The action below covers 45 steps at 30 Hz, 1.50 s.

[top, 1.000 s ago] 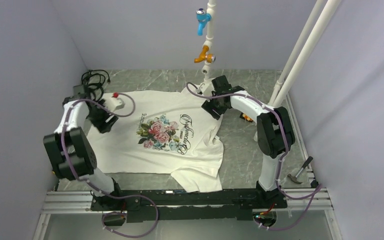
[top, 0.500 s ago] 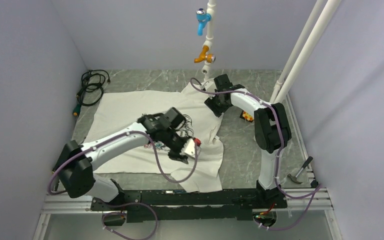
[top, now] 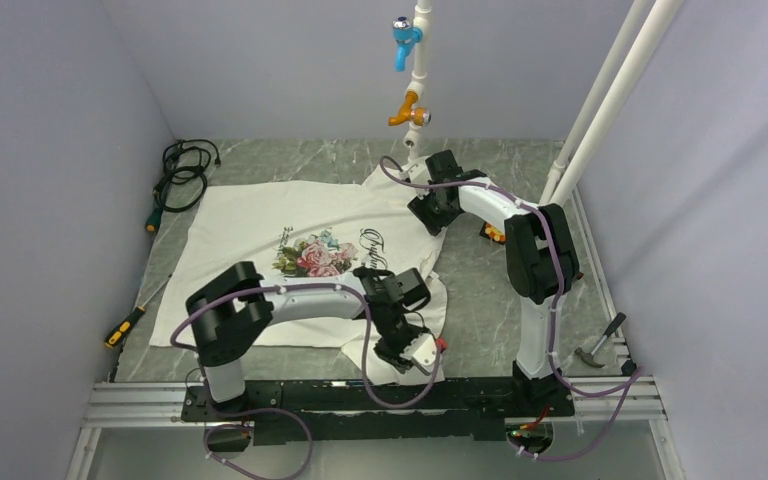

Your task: Remove the brooch from the garment

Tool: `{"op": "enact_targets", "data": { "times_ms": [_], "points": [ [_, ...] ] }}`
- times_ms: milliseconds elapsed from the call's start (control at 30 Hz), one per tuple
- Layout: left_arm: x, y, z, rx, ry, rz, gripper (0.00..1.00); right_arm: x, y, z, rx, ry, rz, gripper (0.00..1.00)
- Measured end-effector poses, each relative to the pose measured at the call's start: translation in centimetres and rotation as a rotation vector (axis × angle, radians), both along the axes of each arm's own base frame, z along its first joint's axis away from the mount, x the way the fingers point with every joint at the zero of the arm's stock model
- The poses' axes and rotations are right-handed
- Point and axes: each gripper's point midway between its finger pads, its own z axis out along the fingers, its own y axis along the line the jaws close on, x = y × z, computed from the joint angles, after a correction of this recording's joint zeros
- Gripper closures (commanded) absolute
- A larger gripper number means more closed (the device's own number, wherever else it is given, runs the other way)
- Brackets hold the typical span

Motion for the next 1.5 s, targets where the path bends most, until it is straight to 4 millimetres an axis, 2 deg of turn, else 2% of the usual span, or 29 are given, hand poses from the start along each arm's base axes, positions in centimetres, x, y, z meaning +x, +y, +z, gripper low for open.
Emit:
{"op": "enact_targets", "data": {
  "times_ms": [167, 233, 367, 567, 600, 633, 733, 833, 967, 1033, 1100, 1300, 1400, 1500],
  "points": [
    [-0.4, -2.9, -1.2, 0.011, -0.040, -0.042, 0.36, 0.0, 0.0, 0.0, 0.000, -0.001, -0.001, 0.43],
    [-0.1, -4.5, -1.2, -0.002, -0.067, -0.046, 0.34, 0.1, 0.0, 0.0, 0.000, -0.002, -0.001, 0.44],
    [0.3, -5.9, -1.5, -0.011, -0.107, -0.046, 0.36, 0.2, -0.1, -0.1, 0.002, -0.006, -0.004, 0.44],
    [0.5, -5.8, -3.6, 0.041, -0.138, -0.053, 0.41, 0.5, -0.6, -0.7, -0.001, -0.001, -0.013, 0.44],
    [0.7, -5.9, -3.5, 0.038, -0.153, -0.051, 0.43, 0.5, -0.6, -0.7, -0.001, -0.001, -0.013, 0.44],
    [0.7, -6.0, -3.6, 0.041, -0.157, -0.052, 0.50, 0.5, -0.7, -0.8, -0.002, -0.001, -0.014, 0.44],
    [0.4, -6.0, -3.7, 0.044, -0.169, -0.061, 0.77, 0.6, -0.8, -0.9, -0.005, -0.001, -0.013, 0.44],
    [0.0, -6.3, -3.5, 0.027, -0.185, -0.087, 0.98, 0.4, -1.0, -1.3, -0.010, 0.000, -0.006, 0.44],
    [-0.6, -6.1, -3.0, 0.004, -0.191, -0.108, 1.00, 0.4, -1.2, -1.6, -0.015, -0.004, -0.001, 0.44],
    [-1.1, -5.5, -2.2, -0.018, -0.187, -0.121, 1.00, 0.6, -1.3, -1.6, -0.017, -0.007, 0.002, 0.44],
    [-1.5, -5.0, -0.5, -0.055, -0.187, -0.127, 1.00, 0.7, -1.4, -1.6, -0.016, -0.010, 0.003, 0.44],
    [-2.5, -3.8, 7.2, -0.267, -0.168, -0.147, 1.00, 1.6, -1.9, -1.7, -0.019, -0.028, -0.002, 0.44],
    [-3.0, -3.0, 9.5, -0.338, -0.158, -0.166, 1.00, 2.2, -2.2, -1.6, -0.026, -0.045, -0.006, 0.44],
    [-3.9, -2.4, 10.5, -0.377, -0.144, -0.196, 1.00, 2.8, -2.4, -1.6, -0.037, -0.066, -0.005, 0.44]
  ]
}}
